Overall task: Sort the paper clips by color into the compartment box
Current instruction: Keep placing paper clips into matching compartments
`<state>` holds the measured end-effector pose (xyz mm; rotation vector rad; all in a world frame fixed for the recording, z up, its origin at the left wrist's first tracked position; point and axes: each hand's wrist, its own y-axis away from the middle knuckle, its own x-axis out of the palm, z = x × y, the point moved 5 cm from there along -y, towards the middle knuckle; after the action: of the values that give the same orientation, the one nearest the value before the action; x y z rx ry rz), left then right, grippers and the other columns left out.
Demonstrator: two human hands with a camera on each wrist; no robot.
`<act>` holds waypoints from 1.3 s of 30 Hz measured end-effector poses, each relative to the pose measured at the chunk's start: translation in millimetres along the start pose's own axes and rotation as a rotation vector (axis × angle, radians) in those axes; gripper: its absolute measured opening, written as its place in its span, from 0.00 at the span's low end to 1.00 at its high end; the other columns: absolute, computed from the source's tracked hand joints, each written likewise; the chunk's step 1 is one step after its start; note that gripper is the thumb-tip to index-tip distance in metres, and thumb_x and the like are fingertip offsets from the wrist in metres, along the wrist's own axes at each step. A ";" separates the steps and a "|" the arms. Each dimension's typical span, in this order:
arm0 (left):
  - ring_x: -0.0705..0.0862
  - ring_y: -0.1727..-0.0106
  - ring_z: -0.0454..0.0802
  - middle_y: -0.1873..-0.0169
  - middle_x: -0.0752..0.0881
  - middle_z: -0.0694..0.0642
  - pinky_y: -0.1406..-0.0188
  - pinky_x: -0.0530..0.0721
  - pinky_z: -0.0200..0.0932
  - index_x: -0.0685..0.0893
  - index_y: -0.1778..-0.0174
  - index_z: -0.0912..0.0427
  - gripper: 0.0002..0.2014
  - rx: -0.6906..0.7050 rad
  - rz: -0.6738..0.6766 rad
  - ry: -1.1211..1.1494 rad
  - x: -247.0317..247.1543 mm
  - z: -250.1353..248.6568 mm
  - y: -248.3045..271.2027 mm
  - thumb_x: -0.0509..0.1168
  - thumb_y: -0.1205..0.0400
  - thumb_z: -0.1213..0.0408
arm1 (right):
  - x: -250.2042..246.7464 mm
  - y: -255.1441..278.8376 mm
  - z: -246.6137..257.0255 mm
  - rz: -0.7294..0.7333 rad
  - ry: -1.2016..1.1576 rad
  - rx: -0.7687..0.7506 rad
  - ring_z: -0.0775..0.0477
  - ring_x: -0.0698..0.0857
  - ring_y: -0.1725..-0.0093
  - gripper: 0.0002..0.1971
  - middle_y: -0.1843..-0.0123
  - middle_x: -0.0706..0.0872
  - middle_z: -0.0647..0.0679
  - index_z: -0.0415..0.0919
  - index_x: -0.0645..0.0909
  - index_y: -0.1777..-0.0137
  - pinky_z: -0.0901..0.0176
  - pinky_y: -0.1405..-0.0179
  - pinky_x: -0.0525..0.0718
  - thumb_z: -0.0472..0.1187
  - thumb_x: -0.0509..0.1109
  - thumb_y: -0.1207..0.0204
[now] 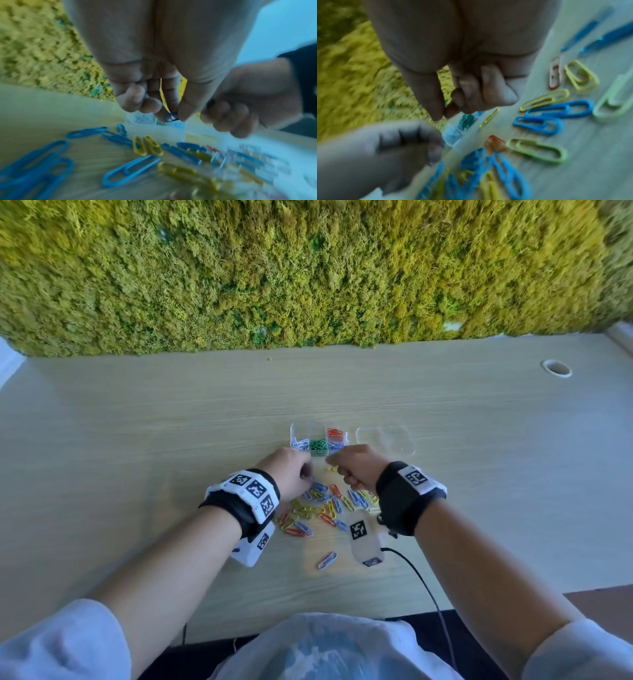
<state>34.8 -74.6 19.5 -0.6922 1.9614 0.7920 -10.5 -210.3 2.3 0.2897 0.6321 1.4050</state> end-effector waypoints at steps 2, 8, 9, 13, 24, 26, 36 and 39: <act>0.81 0.59 0.47 0.56 0.86 0.51 0.58 0.76 0.37 0.85 0.53 0.55 0.04 -0.041 -0.063 0.141 -6.9 3.5 2.0 0.66 0.21 0.65 | 9.1 1.6 7.4 0.003 0.514 -0.083 0.50 0.78 0.70 0.08 0.66 0.82 0.48 0.39 0.84 0.56 0.59 0.71 0.79 0.43 0.69 0.23; 0.81 0.63 0.45 0.63 0.84 0.48 0.58 0.75 0.36 0.86 0.49 0.52 0.10 -0.121 -0.070 0.379 -10.5 16.2 7.9 0.62 0.18 0.67 | 34.9 -2.8 23.3 -0.062 1.292 -0.173 0.46 0.82 0.57 0.16 0.45 0.87 0.45 0.39 0.84 0.44 0.58 0.57 0.83 0.48 0.61 0.21; 0.82 0.65 0.48 0.66 0.84 0.48 0.60 0.78 0.38 0.85 0.53 0.51 0.08 -0.139 -0.073 0.435 -8.9 19.0 8.1 0.62 0.18 0.67 | 37.4 -3.8 24.4 -0.048 1.331 -0.172 0.46 0.81 0.57 0.17 0.45 0.87 0.45 0.39 0.83 0.43 0.58 0.56 0.83 0.50 0.61 0.21; 0.82 0.71 0.52 0.71 0.85 0.52 0.60 0.81 0.44 0.81 0.64 0.49 0.10 -0.210 -0.081 0.558 -4.0 26.0 10.9 0.62 0.19 0.67 | 38.9 -5.0 25.6 -0.029 1.326 -0.142 0.45 0.80 0.57 0.21 0.52 0.83 0.44 0.36 0.83 0.44 0.57 0.54 0.84 0.54 0.63 0.22; 0.80 0.60 0.48 0.58 0.83 0.50 0.62 0.78 0.38 0.84 0.51 0.54 0.09 -0.120 -0.010 0.214 -5.2 11.1 15.1 0.58 0.18 0.60 | 15.0 -9.2 14.0 0.024 0.717 -0.062 0.45 0.81 0.66 0.11 0.67 0.83 0.46 0.42 0.80 0.67 0.55 0.61 0.83 0.45 0.66 0.26; 0.80 0.53 0.48 0.51 0.81 0.49 0.52 0.81 0.42 0.85 0.49 0.50 0.08 -0.037 0.048 0.056 -0.3 7.9 14.2 0.64 0.21 0.57 | 8.7 -5.6 7.8 0.053 0.293 -0.026 0.47 0.77 0.75 0.12 0.73 0.78 0.45 0.40 0.75 0.70 0.61 0.75 0.78 0.35 0.66 0.25; 0.81 0.45 0.53 0.55 0.71 0.47 0.52 0.78 0.46 0.86 0.54 0.50 0.06 0.058 0.158 -0.261 6.5 0.7 5.6 0.64 0.21 0.61 | -0.2 6.3 -19.6 0.096 -0.698 0.075 0.53 0.79 0.80 0.13 0.73 0.78 0.46 0.38 0.78 0.61 0.68 0.83 0.76 0.29 0.53 0.22; 0.82 0.48 0.53 0.51 0.77 0.49 0.54 0.80 0.45 0.86 0.56 0.51 0.05 0.051 0.182 -0.256 8.1 1.3 4.1 0.65 0.23 0.60 | 3.5 10.4 -15.8 0.101 -0.661 0.099 0.54 0.76 0.81 0.11 0.73 0.76 0.47 0.40 0.75 0.64 0.70 0.85 0.72 0.32 0.57 0.22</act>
<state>28.8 -72.3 12.9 -0.3647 1.8195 0.8910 -27.9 -208.0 -5.5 0.8323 0.1393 1.2719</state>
